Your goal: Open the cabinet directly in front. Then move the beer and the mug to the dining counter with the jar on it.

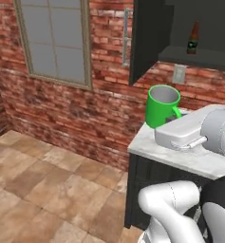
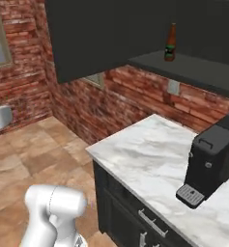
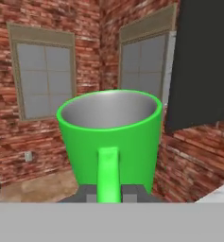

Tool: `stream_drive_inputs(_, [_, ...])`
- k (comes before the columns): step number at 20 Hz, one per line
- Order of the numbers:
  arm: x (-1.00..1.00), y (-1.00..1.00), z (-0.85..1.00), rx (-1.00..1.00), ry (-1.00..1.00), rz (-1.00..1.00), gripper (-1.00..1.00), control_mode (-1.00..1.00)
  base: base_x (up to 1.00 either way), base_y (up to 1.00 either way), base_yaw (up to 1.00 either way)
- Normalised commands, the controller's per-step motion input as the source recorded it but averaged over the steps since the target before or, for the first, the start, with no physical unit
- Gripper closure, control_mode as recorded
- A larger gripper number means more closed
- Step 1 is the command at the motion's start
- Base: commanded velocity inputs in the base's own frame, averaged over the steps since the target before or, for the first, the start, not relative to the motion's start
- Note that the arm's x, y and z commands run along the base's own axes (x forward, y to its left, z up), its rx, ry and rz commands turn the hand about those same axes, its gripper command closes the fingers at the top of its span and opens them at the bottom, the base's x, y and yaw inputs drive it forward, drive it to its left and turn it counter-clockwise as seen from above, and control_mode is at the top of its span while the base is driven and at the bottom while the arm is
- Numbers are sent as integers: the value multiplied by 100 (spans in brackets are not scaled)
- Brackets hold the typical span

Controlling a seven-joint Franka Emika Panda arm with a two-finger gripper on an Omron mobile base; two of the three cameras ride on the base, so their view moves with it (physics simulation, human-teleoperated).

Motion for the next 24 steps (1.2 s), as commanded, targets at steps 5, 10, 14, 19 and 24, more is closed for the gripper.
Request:
stream_drive_inputs(5, [0,0,0,0,0,0,100,100,-5,0,95])
stream_drive_inputs(10, [0,0,0,0,0,0,100,100,0,2,100])
stream_drive_inputs(14, [0,0,0,0,0,0,100,100,0,1,98])
stream_drive_inputs(19, [0,0,0,0,0,0,100,100,0,4,99])
stream_drive_inputs(24, [0,0,0,0,0,0,100,100,0,5,99])
